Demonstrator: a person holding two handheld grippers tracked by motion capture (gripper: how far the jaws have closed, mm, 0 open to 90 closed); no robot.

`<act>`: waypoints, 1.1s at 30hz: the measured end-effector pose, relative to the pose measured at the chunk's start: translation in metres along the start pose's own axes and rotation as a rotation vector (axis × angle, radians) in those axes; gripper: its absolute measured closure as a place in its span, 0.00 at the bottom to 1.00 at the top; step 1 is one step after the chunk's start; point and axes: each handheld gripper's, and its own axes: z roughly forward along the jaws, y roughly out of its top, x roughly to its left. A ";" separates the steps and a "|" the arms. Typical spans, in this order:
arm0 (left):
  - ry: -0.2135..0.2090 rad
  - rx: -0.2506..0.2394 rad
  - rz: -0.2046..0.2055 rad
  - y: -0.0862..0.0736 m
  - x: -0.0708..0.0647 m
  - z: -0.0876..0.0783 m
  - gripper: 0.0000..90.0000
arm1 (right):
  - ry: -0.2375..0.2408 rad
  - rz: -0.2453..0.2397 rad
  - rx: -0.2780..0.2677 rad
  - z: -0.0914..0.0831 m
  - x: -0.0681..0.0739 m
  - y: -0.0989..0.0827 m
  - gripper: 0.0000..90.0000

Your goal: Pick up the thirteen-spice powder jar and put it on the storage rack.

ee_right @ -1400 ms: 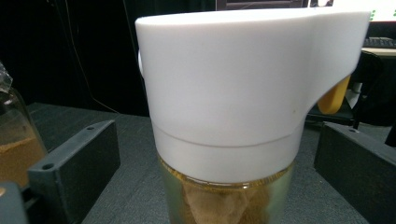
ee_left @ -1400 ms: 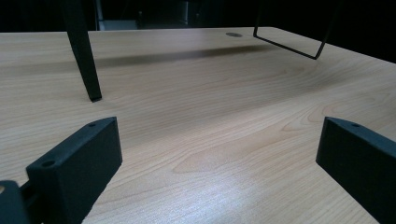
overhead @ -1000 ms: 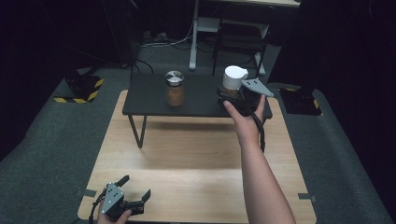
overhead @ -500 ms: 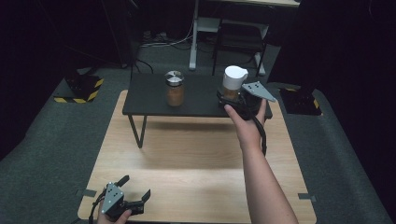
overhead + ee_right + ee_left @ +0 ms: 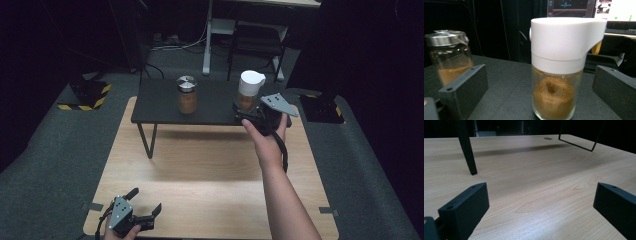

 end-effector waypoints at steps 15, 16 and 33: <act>-0.002 -0.001 0.003 0.000 0.000 0.000 0.01 | 0.031 -0.021 -0.034 -0.037 0.001 -0.018 0.00; -0.002 -0.002 0.003 0.000 0.000 0.000 0.01 | 0.034 -0.022 -0.037 -0.039 0.001 -0.020 0.00; -0.001 -0.002 0.006 0.000 0.000 0.000 0.01 | 0.070 -0.021 -0.057 -0.080 -0.003 -0.057 0.00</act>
